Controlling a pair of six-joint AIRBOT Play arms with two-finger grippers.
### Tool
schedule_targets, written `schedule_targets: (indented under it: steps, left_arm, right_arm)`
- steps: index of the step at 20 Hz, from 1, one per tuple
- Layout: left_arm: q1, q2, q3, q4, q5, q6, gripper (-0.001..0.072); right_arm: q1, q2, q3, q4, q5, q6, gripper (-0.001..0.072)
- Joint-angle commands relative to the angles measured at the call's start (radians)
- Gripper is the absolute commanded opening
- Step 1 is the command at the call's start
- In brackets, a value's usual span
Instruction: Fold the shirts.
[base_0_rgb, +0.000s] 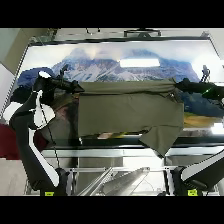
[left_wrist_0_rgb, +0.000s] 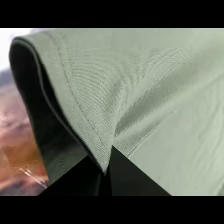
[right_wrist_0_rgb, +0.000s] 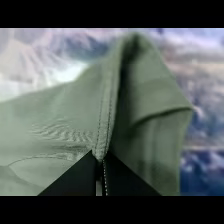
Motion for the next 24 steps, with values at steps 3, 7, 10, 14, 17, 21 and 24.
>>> schedule_targets:
  steps: [3, 7, 10, 14, 17, 21, 24]
  left_arm:
    - [-0.005, 0.0, -0.002, 0.037, 0.01, -0.01, 0.0014]
    - [0.01, 0.0, 0.061, 0.046, -0.104, -0.086, 0.03]
    - [0.06, 0.035, 0.163, 0.159, -0.259, -0.223, 0.03]
    - [0.115, 0.229, -0.072, 0.287, -0.275, -0.255, 0.0297]
    - [0.11, 0.415, -0.435, 0.369, -0.193, -0.222, 0.0298]
    - [0.089, 0.589, -0.835, 0.364, -0.048, -0.18, 0.0298]
    - [0.04, 0.677, -1.029, 0.364, 0.064, -0.166, 0.0298]
  right_arm:
    - [0.003, -0.026, -0.001, -0.019, 0.002, 0.009, 0.0026]
    - [-0.018, -0.007, 0.005, -0.019, 0.081, 0.009, 0.0325]
    - [-0.088, 0.074, 0.01, -0.087, 0.162, 0.079, 0.0328]
    - [-0.195, 0.233, -0.013, -0.25, 0.302, 0.183, 0.0329]
    - [-0.261, 0.377, -0.117, -0.341, 0.354, 0.184, 0.0328]
    - [-0.36, 0.536, -0.279, -0.37, 0.317, 0.179, 0.0329]
    - [-0.407, 0.584, -0.349, -0.37, 0.307, 0.16, 0.0329]
